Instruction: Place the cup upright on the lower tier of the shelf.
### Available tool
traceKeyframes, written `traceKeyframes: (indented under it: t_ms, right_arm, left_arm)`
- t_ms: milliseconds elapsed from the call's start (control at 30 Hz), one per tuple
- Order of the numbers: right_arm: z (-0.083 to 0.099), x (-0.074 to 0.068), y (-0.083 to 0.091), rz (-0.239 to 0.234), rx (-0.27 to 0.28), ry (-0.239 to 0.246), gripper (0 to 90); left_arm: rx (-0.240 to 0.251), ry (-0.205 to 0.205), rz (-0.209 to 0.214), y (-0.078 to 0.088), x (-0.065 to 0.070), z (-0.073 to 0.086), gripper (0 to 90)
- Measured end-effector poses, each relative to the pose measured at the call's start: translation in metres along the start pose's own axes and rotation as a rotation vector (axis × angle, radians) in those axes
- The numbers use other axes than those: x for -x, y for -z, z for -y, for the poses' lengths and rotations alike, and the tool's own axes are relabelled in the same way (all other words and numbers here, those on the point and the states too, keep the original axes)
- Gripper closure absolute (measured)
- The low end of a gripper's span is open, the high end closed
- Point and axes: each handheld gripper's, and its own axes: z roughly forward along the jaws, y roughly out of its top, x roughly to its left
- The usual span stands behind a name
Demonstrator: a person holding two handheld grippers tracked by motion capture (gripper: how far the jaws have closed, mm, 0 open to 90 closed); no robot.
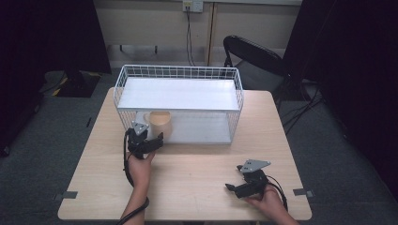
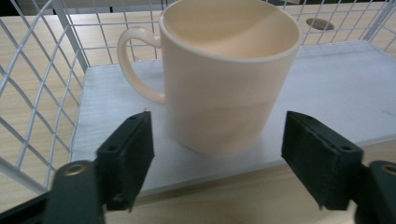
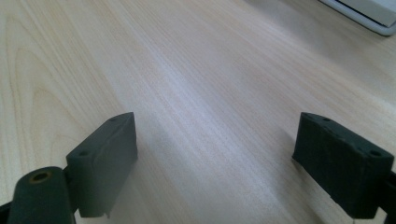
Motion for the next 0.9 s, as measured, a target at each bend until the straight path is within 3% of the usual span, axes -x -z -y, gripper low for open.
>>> traceKeyframes:
  t_ms: [167,367,467,800,900]
  right_arm:
    - [0.0,0.0,0.0,0.0,0.0,0.0,12.6]
    - [0.0,0.0,0.0,0.0,0.0,0.0,12.6]
    - [0.0,0.0,0.0,0.0,0.0,0.0,12.6]
    - [0.0,0.0,0.0,0.0,0.0,0.0,12.6]
    - [0.0,0.0,0.0,0.0,0.0,0.0,12.6]
  left_arm:
    - [-0.004,-0.001,0.018,0.003,-0.001,0.001,17.4]
    - [-0.016,-0.001,0.015,0.007,-0.003,0.002,15.8]
    - [-0.017,0.002,0.034,0.01,-0.005,0.004,15.7]
    - [-0.027,-0.035,0.061,0.02,-0.005,0.009,15.7]
    - [-0.042,-0.063,0.066,0.024,-0.007,0.008,15.8]
